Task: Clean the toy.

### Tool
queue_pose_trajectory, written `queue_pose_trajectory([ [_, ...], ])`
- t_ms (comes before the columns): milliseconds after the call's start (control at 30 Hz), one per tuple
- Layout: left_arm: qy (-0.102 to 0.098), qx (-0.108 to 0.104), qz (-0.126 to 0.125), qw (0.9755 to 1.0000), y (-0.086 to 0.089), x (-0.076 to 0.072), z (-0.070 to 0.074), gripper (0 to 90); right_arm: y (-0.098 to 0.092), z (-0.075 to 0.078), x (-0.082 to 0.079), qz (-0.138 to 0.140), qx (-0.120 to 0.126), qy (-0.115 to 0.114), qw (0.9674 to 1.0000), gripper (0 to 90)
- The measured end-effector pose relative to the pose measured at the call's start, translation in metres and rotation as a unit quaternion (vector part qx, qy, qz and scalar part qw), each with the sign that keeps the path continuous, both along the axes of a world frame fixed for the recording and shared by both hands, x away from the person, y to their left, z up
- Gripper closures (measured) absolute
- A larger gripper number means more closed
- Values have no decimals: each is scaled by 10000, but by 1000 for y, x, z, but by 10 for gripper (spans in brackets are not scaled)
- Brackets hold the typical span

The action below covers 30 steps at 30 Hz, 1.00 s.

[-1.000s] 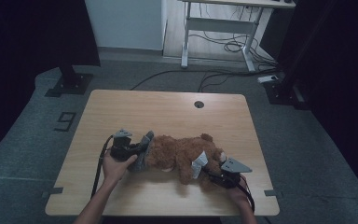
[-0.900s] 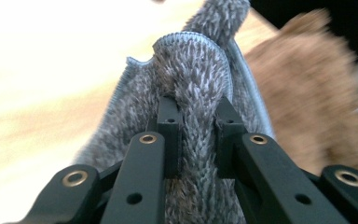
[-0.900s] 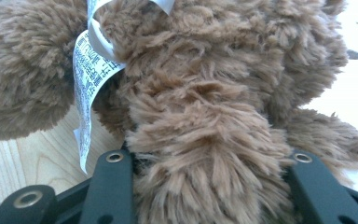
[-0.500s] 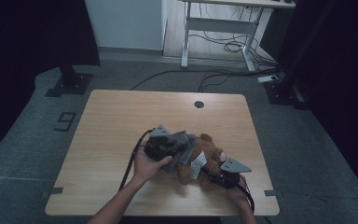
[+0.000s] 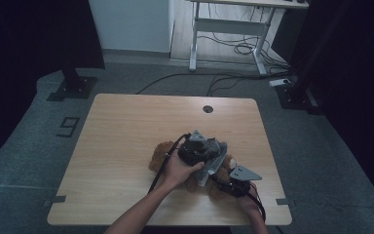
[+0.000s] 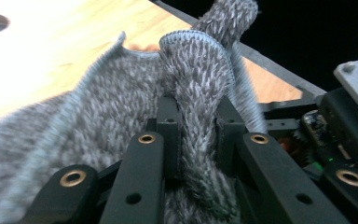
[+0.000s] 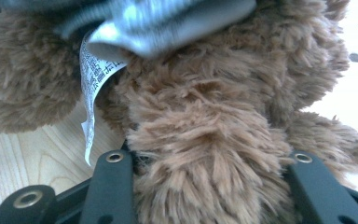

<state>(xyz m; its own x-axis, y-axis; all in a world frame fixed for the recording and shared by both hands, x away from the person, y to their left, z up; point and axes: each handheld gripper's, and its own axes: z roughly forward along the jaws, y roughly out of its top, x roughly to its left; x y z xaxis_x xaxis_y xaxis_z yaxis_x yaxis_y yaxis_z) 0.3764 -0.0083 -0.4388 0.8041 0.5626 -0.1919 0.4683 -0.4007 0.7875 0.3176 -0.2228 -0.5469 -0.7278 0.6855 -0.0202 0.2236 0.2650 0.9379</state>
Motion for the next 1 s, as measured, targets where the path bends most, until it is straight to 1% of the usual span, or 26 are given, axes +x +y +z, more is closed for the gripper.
queue_pose_trajectory([
  [133,-136,140,235,9995,18,2,5,761,0,0,0,6,-3,-12,10000,549],
  [200,-208,239,401,9987,32,3,4,760,0,0,-1,4,-7,-10,10000,549],
  [267,-192,263,543,9980,48,5,1,761,0,0,-1,0,1,0,10000,549],
  [300,-156,225,632,9976,59,6,-2,761,0,0,-1,-1,0,4,10000,548],
  [333,-152,220,673,9974,65,6,-3,761,-1,-1,0,-4,24,3,10000,548],
  [400,-193,167,779,9966,81,4,-5,762,0,-1,-1,-12,26,13,10000,547],
  [500,-162,-2,852,9962,101,1,-6,762,1,-1,-1,-6,-5,-15,10000,547],
  [600,-150,-112,982,9950,119,-1,-6,761,1,-1,-1,-13,-9,-7,10000,547],
  [700,-81,-216,1098,9937,135,-1,-9,760,1,-1,-1,-13,-4,-1,10000,547],
  [800,-78,-243,1223,9922,146,-3,-13,760,1,-1,-1,-20,7,6,10000,547],
  [867,-40,-312,1338,9905,155,-5,-19,760,1,-1,-1,-12,9,9,10000,547],
  [933,-21,-299,1423,9894,163,-7,-24,760,1,-1,-1,-17,11,11,10000,547],
  [1000,6,-201,1495,9886,169,-8,-29,761,1,-1,-1,-23,16,19,10000,547],
])
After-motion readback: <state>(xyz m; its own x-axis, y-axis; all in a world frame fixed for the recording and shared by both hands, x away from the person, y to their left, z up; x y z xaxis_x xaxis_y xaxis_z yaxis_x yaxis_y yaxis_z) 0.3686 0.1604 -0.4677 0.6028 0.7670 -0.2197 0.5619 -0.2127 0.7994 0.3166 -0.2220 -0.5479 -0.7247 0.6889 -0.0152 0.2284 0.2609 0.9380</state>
